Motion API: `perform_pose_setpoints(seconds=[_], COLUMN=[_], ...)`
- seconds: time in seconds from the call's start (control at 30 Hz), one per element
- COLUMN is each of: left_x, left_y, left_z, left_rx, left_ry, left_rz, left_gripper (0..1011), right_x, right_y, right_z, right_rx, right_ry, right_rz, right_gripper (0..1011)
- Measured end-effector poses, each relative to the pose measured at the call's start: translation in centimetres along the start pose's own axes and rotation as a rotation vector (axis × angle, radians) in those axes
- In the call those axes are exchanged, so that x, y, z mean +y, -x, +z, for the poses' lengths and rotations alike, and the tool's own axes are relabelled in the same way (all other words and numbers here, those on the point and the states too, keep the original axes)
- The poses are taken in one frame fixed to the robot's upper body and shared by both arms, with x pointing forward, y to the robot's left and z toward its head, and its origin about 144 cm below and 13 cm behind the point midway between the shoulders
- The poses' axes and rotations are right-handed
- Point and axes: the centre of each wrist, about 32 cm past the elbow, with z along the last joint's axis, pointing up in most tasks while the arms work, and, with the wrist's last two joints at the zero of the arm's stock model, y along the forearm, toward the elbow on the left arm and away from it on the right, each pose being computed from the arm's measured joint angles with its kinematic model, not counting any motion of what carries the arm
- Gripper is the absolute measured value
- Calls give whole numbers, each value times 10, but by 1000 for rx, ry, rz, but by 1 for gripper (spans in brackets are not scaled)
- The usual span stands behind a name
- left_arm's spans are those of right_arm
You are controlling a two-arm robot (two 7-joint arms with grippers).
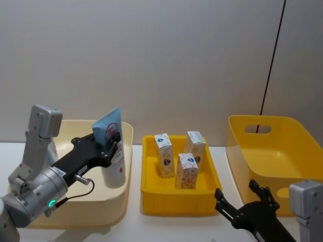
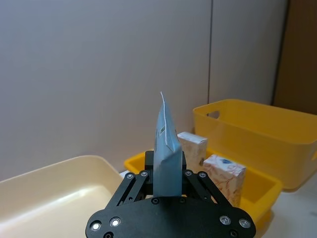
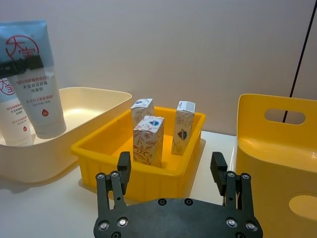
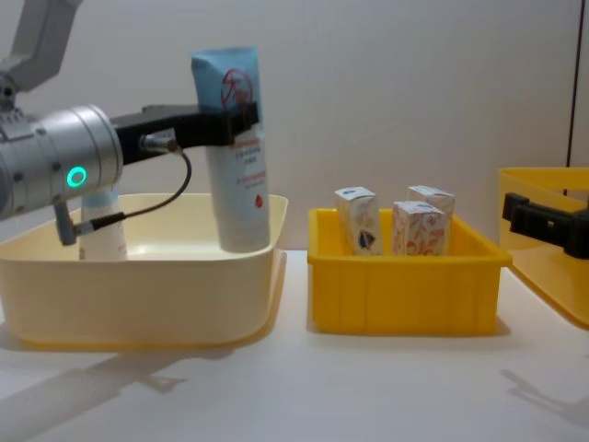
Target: Bimanual collaborative sorting of washing and personal care products
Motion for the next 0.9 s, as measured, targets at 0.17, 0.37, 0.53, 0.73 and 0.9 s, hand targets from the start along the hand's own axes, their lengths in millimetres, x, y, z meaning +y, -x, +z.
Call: perform_pose_setpoints(seconds=[0.17, 0.37, 0.53, 0.73, 0.9], left_x=[-4, -9, -15, -23, -28], left_y=[-1, 1, 3, 7, 9], left_z=[9, 17, 21, 26, 27], left_rx=[19, 52, 81, 125, 148], left_ry=[41, 79, 105, 126, 130], left_rz=[-69, -152, -217, -308, -363], left_gripper=[227, 227, 227, 227, 227], right_x=[0, 0, 0, 0, 0], right_y=[0, 0, 0, 0, 0], right_z=[0, 0, 0, 0, 0], right_rx=[0, 0, 0, 0, 0], right_ry=[0, 0, 0, 0, 0], right_rz=[0, 0, 0, 0, 0], right_gripper=[1001, 1001, 1002, 1001, 1001])
